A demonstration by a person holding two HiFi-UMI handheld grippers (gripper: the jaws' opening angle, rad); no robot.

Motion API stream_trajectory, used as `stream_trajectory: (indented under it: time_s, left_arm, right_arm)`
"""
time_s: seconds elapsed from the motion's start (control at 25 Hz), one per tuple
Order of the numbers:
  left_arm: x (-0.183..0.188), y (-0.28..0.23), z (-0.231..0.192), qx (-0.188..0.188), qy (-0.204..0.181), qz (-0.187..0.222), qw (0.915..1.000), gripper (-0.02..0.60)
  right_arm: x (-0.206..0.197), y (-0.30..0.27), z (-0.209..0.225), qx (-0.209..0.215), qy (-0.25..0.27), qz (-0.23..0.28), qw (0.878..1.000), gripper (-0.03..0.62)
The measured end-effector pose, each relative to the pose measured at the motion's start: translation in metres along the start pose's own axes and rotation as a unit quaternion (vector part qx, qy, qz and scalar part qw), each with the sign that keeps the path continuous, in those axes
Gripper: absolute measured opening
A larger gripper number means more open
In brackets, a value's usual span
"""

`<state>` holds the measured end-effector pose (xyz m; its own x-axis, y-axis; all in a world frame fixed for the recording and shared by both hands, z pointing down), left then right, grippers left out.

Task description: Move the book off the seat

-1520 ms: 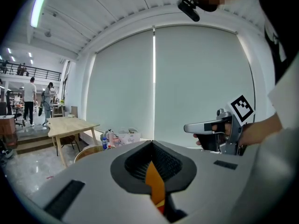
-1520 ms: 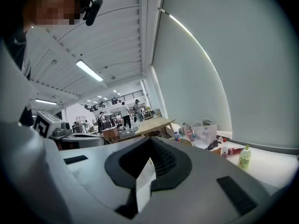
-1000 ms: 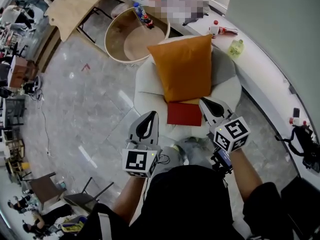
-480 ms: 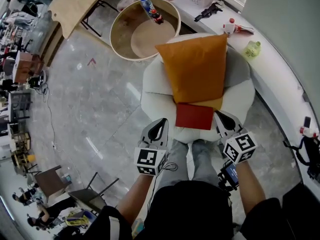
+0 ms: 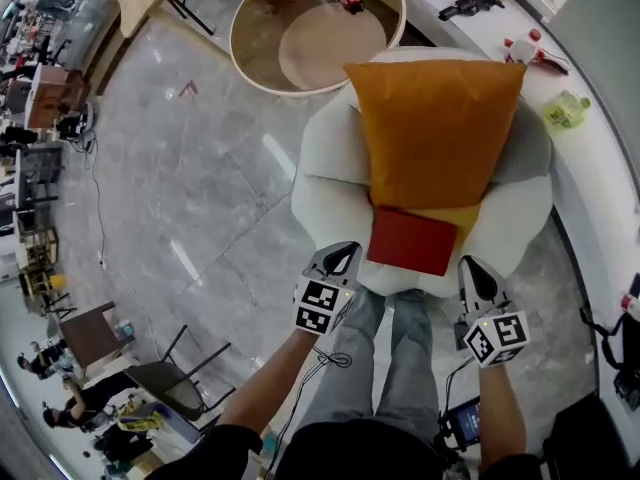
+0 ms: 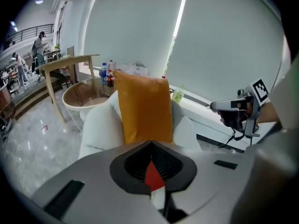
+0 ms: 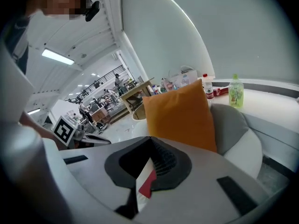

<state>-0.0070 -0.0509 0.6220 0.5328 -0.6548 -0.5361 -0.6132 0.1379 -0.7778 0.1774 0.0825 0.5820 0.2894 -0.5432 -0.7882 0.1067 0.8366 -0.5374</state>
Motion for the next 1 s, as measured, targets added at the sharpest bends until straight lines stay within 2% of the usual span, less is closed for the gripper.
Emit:
stream_trajectory:
  time_s: [0.2, 0.48, 0.52, 0.56, 0.6, 0.8, 0.92, 1.0]
  left_arm:
    - [-0.030, -0.062, -0.041, -0.008, 0.020, -0.033, 0.9992, 0.005]
    - [-0.074, -0.125, -0.078, -0.017, 0.078, -0.064, 0.9948, 0.008]
    - [-0.082, -0.132, -0.079, -0.024, 0.083, -0.070, 0.9938, 0.027]
    - [-0.090, -0.140, -0.079, -0.031, 0.088, -0.077, 0.9927, 0.086]
    - [-0.097, -0.149, -0.080, -0.037, 0.090, -0.085, 0.9916, 0.110]
    - [-0.131, -0.190, -0.084, -0.061, 0.088, -0.114, 0.9878, 0.178]
    - [-0.144, -0.214, -0.085, -0.084, 0.100, -0.128, 0.9832, 0.260]
    - [-0.152, -0.230, -0.087, -0.088, 0.098, -0.140, 0.9813, 0.292]
  right_arm:
    - [-0.037, -0.034, -0.002, 0.004, 0.003, -0.017, 1.000, 0.008]
    - [-0.084, -0.059, -0.010, 0.023, 0.001, -0.033, 0.999, 0.008]
    - [-0.092, -0.060, -0.010, 0.022, -0.003, -0.037, 0.999, 0.008]
    - [-0.101, -0.062, -0.009, 0.023, -0.004, -0.040, 0.999, 0.008]
    - [-0.109, -0.066, -0.008, 0.027, -0.003, -0.040, 0.999, 0.008]
    - [-0.149, -0.086, -0.007, 0.038, -0.009, -0.045, 0.998, 0.008]
    - [-0.167, -0.096, -0.007, 0.040, -0.015, -0.047, 0.998, 0.008]
    - [-0.177, -0.102, -0.006, 0.044, -0.019, -0.050, 0.998, 0.008]
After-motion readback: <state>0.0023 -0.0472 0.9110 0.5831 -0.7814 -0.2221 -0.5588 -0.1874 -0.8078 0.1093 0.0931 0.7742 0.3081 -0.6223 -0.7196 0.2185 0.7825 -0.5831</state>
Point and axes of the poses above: the fingertips, and each gripper's own axes: y backward along the fingers, z to its right, x out of its top, the point moved 2 cm from there along y, backward along the fingers, and after that the axes turned 13 degrees about y, right-handed, at the moved point
